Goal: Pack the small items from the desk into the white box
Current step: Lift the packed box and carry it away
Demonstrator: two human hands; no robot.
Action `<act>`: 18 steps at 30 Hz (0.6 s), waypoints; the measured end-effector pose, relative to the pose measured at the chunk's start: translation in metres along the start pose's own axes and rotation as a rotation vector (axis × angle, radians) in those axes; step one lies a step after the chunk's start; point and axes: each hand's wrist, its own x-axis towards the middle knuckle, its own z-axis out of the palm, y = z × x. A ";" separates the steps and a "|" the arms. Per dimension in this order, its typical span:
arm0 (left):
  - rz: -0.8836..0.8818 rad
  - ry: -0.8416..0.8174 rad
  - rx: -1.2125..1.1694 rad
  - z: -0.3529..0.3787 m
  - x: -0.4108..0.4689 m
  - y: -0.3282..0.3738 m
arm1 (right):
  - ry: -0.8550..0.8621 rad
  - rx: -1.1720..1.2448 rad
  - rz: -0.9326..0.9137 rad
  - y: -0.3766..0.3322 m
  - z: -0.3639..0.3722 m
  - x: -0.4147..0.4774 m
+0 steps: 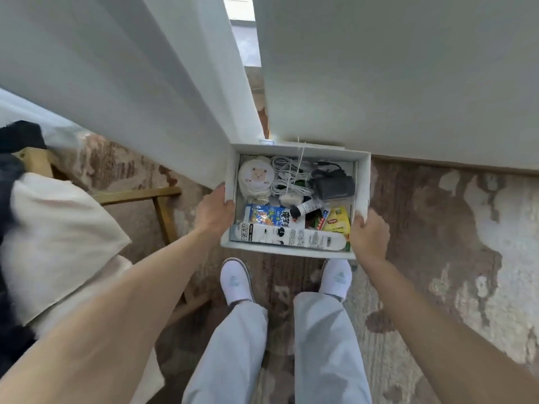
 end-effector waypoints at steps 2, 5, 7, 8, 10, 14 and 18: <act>0.039 -0.001 0.038 0.016 0.030 0.002 | 0.004 0.011 0.028 0.003 0.021 0.030; 0.072 0.023 0.087 0.032 0.066 0.010 | 0.035 0.004 0.120 0.005 0.048 0.066; 0.054 0.021 0.078 0.041 0.087 0.017 | 0.045 -0.003 0.175 0.005 0.062 0.085; 0.044 0.021 0.077 0.044 0.096 0.020 | 0.046 0.006 0.178 0.005 0.068 0.094; 0.018 0.037 0.067 0.050 0.110 0.023 | 0.035 0.005 0.140 0.003 0.077 0.109; -0.022 0.071 0.004 0.061 0.124 0.025 | 0.035 -0.029 0.062 0.001 0.088 0.133; -0.012 0.103 0.050 0.065 0.128 0.027 | 0.083 -0.038 0.049 0.004 0.095 0.135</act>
